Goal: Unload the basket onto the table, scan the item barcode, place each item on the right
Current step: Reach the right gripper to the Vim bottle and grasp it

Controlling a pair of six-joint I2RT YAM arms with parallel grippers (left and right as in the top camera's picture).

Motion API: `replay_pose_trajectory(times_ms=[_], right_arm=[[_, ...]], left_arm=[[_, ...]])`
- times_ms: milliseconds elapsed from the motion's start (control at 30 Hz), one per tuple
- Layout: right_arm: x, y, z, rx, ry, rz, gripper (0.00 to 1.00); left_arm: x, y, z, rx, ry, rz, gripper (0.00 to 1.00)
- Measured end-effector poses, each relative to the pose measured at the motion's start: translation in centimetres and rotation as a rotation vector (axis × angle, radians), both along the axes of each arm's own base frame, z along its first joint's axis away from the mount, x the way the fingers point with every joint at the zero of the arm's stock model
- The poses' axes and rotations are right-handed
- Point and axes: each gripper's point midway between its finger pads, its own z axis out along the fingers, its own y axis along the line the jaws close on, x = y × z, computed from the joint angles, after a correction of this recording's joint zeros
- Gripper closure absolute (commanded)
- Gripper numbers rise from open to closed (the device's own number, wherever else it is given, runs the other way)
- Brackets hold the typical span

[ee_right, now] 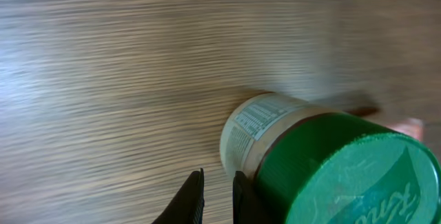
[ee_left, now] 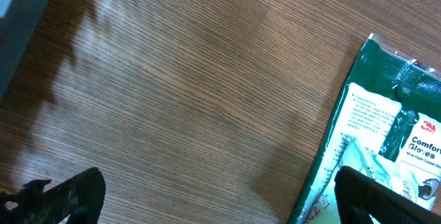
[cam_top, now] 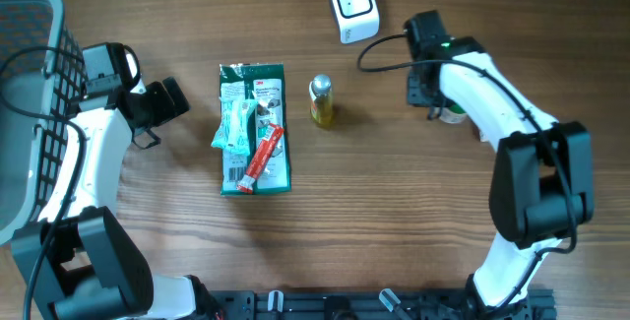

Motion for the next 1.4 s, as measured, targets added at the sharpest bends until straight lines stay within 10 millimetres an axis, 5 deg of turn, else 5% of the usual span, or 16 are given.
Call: replay_pose_trajectory(times_ms=[133, 167, 233, 300, 367, 400, 433, 467, 533, 633, 733, 833, 933, 1200, 1400], right_arm=[[-0.6, -5.1, 0.0, -0.024, 0.029, -0.123, 0.86], [-0.8, -6.0, 0.0, -0.023, 0.035, -0.143, 0.79], [-1.0, -5.2, 0.0, 0.019, 0.059, -0.118, 0.72], [0.2, -2.1, 1.5, 0.172, 0.055, -0.053, 0.55], [2.5, 3.4, 6.3, 0.419, -0.03, 0.065, 0.34], [2.6, 5.0, 8.2, 0.475, -0.059, 0.104, 0.26], [2.4, 7.4, 10.7, 0.517, -0.102, 0.158, 0.05], [1.8, 9.8, 12.6, 0.536, -0.137, 0.223, 0.0], [0.1, 14.6, 15.3, 0.511, -0.191, 0.335, 0.0], [-1.5, 20.1, 16.3, 0.453, -0.255, 0.462, 0.0], [-2.5, 23.4, 17.7, 0.44, -0.304, 0.533, 0.0], [-2.9, 24.6, 20.8, 0.392, -0.375, 0.559, 0.01], [-3.1, 24.2, 20.0, 0.356, -0.35, 0.557, 0.0], [-2.3, 25.4, 10.9, 0.289, -0.143, 0.559, 0.07], [-2.5, 25.2, 7.5, 0.254, -0.059, 0.551, 0.0]], left_arm=[[0.0, 0.0, 0.0, 0.0, 0.0, 0.0, 0.0], [0.0, 0.0, 0.0, 0.0, 0.0, 0.0, 0.0], [0.0, 0.0, 0.0, 0.0, 0.0, 0.0, 0.0], [0.0, 0.0, 0.0, 0.0, 0.0, 0.0, 0.0], [0.0, 0.0, 0.0, 0.0, 0.0, 0.0, 0.0], [0.0, 0.0, 0.0, 0.0, 0.0, 0.0, 0.0], [0.0, 0.0, 0.0, 0.0, 0.0, 0.0, 0.0], [0.0, 0.0, 0.0, 0.0, 0.0, 0.0, 0.0], [0.0, 0.0, 0.0, 0.0, 0.0, 0.0, 0.0], [0.0, 0.0, 0.0, 0.0, 0.0, 0.0, 0.0], [0.0, 0.0, 0.0, 0.0, 0.0, 0.0, 0.0], [0.0, 0.0, 0.0, 0.0, 0.0, 0.0, 0.0], [0.0, 0.0, 0.0, 0.0, 0.0, 0.0, 0.0], [0.0, 0.0, 0.0, 0.0, 0.0, 0.0, 0.0], [0.0, 0.0, 0.0, 0.0, 0.0, 0.0, 0.0]])
